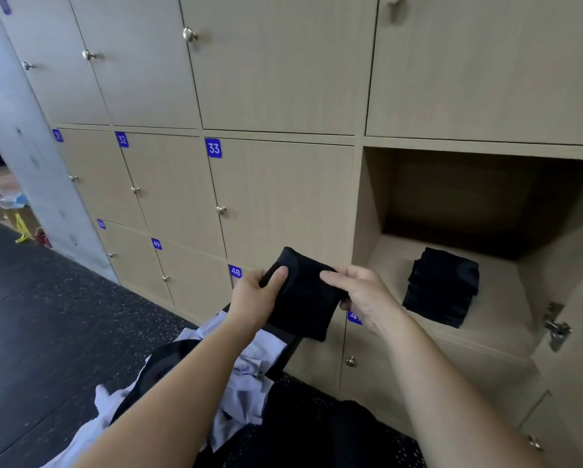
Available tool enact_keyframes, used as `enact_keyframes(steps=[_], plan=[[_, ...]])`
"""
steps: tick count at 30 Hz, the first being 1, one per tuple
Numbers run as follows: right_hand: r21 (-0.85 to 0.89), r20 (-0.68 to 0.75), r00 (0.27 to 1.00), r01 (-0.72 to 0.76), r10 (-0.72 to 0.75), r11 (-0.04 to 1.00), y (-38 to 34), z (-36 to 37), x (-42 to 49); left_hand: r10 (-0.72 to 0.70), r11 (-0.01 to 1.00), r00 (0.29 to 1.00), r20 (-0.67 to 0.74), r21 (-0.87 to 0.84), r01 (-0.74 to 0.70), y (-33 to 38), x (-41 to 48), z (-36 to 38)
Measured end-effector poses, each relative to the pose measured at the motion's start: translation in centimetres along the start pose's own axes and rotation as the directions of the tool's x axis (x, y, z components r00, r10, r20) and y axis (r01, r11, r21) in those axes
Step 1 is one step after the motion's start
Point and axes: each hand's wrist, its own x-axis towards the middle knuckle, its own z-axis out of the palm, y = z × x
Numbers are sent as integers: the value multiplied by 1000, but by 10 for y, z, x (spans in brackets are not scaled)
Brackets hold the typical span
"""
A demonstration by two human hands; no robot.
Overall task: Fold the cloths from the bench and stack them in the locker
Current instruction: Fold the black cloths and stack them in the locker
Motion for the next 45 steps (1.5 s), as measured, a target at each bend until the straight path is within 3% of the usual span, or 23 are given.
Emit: enact_keyframes(steps=[4, 7, 12, 19, 25, 36, 45], plan=[[161, 35, 994, -112, 108, 981, 7, -24, -17, 17, 996, 1000, -22, -84, -19, 13, -4, 40], [92, -70, 990, -117, 123, 989, 14, -48, -25, 18, 993, 1000, -2, -120, -18, 20, -4, 73], [-113, -362, 932, -62, 17, 992, 26, -99, -25, -14, 994, 984, 176, -107, 34, 26, -3, 123], [-296, -490, 870, -109, -53, 949, 49, -164, -28, -72, 995, 917, 393, -29, 91, 27, 2, 181], [-296, -615, 786, -163, -57, 941, 62, -205, -14, -37, 997, 924, 380, 71, 11, 35, 17, 225], [-326, -728, 673, -167, -134, 931, 39, -278, 67, 25, 999, 892, 451, -42, -6, 81, 99, 307], [-296, -730, 677, -186, -96, 937, 41, -312, 114, 14, 996, 886, 464, -86, 29, 75, 149, 353]])
